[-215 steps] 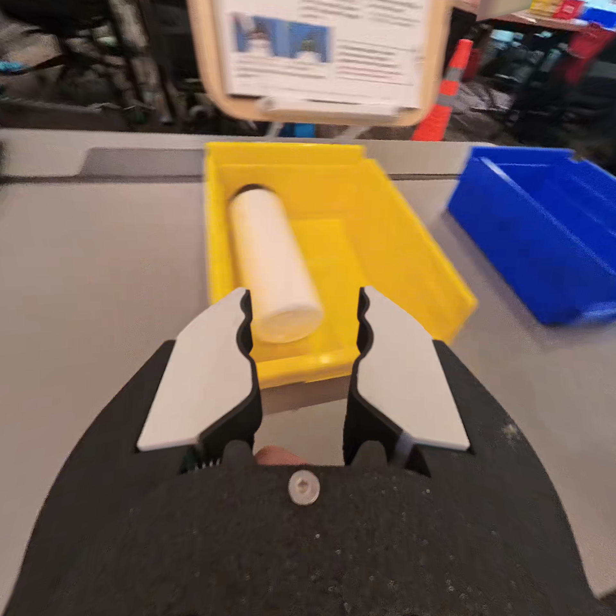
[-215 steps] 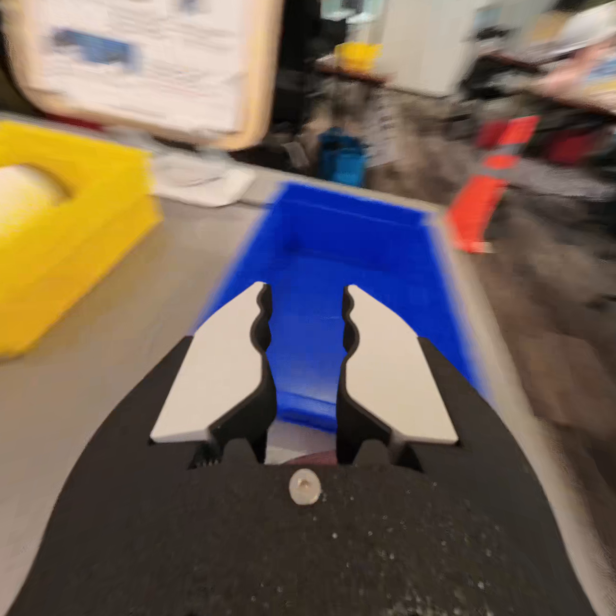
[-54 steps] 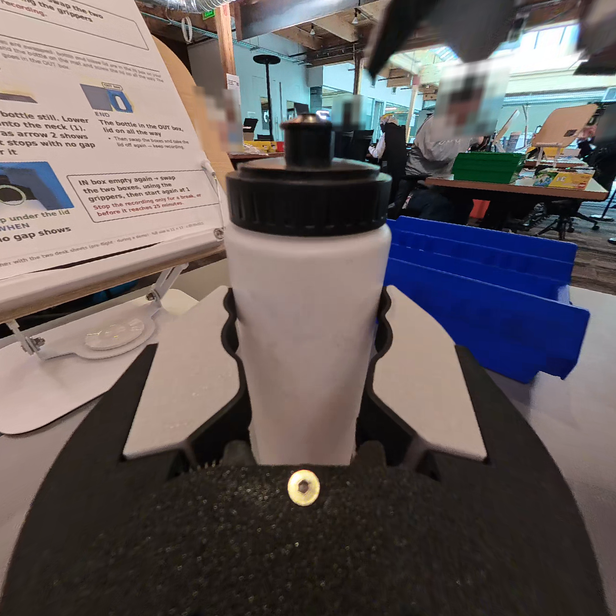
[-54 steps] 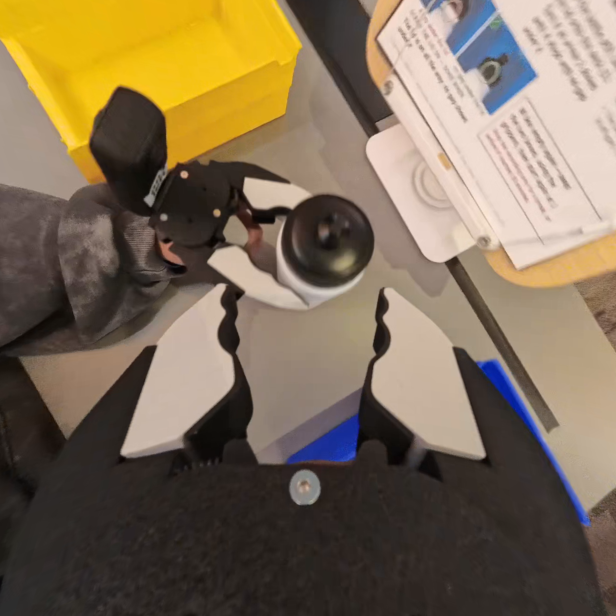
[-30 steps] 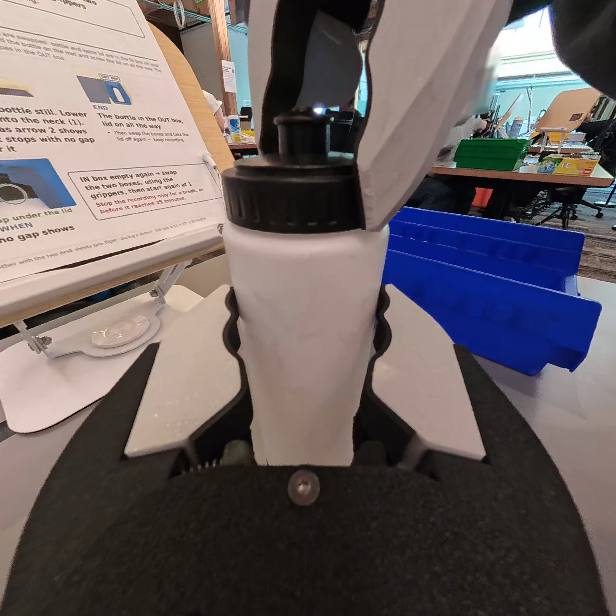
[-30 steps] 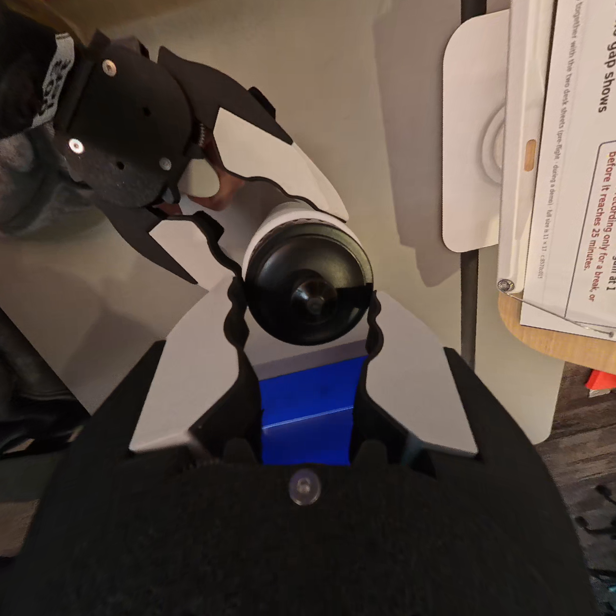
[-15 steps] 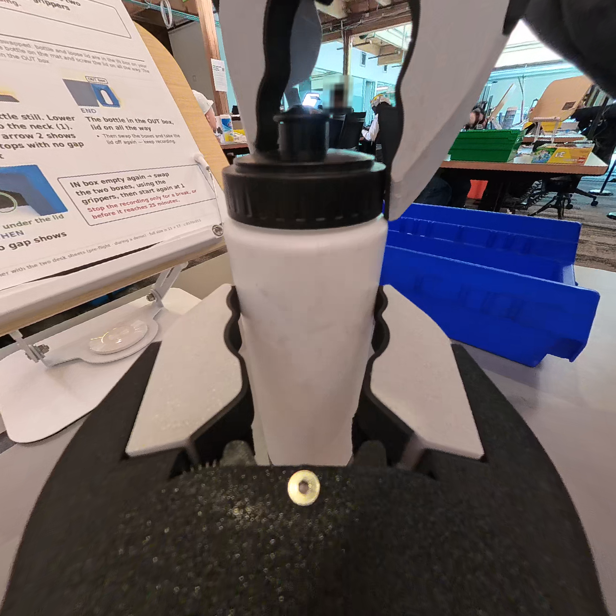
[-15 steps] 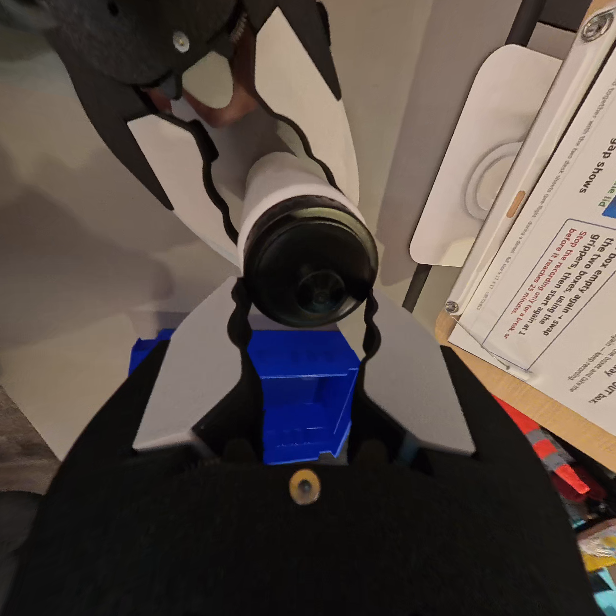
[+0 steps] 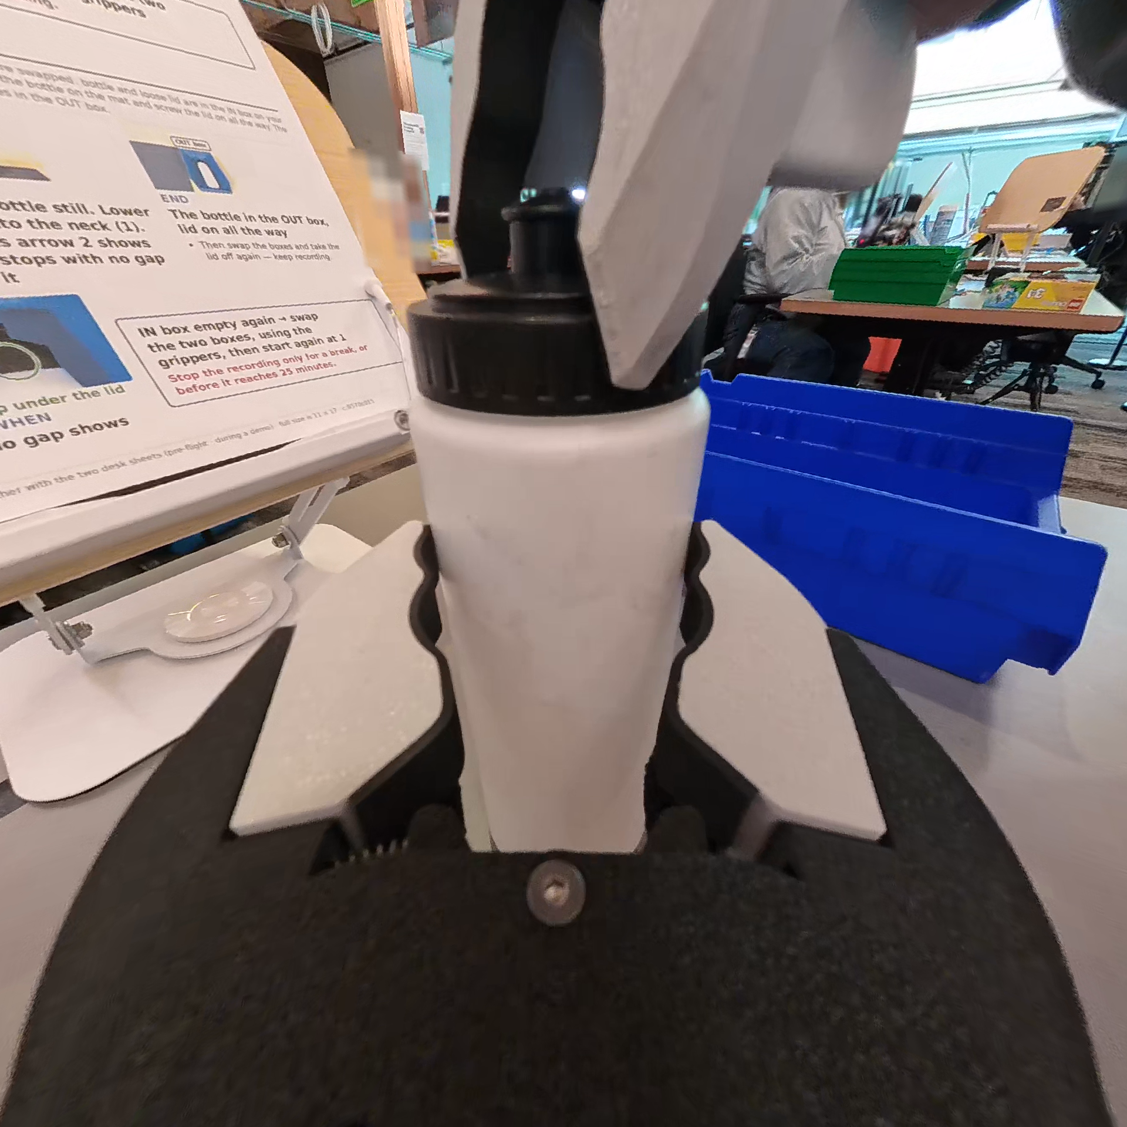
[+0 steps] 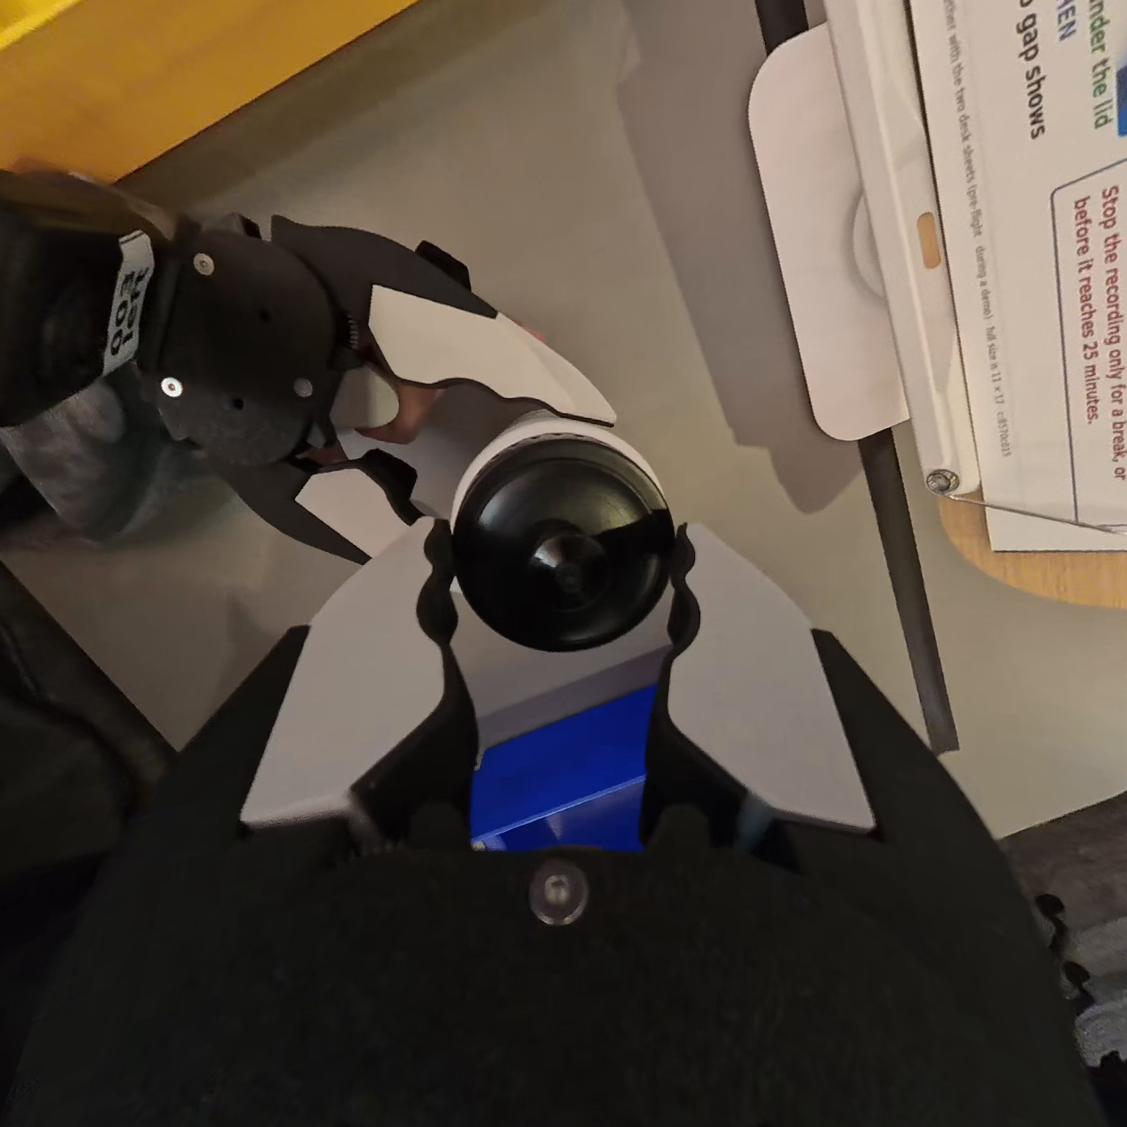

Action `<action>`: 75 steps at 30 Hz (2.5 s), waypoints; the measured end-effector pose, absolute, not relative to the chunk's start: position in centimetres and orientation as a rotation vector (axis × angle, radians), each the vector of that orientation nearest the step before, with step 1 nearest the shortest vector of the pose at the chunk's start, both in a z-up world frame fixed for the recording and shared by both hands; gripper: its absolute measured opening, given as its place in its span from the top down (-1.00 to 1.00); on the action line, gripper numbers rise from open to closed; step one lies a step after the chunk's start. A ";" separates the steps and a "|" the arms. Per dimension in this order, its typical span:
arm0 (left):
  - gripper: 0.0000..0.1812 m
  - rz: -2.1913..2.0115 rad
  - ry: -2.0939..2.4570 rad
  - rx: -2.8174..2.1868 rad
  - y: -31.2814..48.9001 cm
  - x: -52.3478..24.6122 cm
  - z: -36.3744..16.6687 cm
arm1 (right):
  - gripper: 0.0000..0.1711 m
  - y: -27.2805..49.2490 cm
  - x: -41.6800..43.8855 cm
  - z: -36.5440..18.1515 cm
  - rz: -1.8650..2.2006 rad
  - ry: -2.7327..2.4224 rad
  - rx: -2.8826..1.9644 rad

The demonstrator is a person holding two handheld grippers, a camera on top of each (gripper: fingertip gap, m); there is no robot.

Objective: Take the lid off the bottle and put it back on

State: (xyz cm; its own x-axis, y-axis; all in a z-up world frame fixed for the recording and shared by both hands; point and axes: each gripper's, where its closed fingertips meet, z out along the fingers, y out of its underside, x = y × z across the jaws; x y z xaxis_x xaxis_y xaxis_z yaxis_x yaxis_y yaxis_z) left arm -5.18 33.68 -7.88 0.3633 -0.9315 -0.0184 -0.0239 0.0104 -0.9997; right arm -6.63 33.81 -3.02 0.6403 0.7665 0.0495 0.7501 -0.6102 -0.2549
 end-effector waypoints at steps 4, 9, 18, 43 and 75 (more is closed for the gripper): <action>0.14 -0.919 0.975 -1.364 33.3 -5.1 -7.9 | 0.21 33.4 -6.5 -3.0 0.031 -1.295 -2.598; 0.15 -0.923 0.979 -1.370 33.4 -4.9 -7.9 | 0.22 33.4 -6.2 -3.0 0.035 -1.392 -2.562; 0.17 -0.925 0.980 -1.364 33.6 -4.9 -8.0 | 0.22 33.8 -5.9 -2.9 -0.005 -1.633 -2.497; 0.18 -0.986 0.973 -1.339 32.7 -4.1 -7.9 | 0.22 33.0 -5.6 1.6 0.117 -1.544 -2.253; 0.03 -1.017 1.216 -1.385 30.9 -4.0 -8.2 | 0.07 28.9 -5.6 -1.6 0.060 -1.409 -2.295</action>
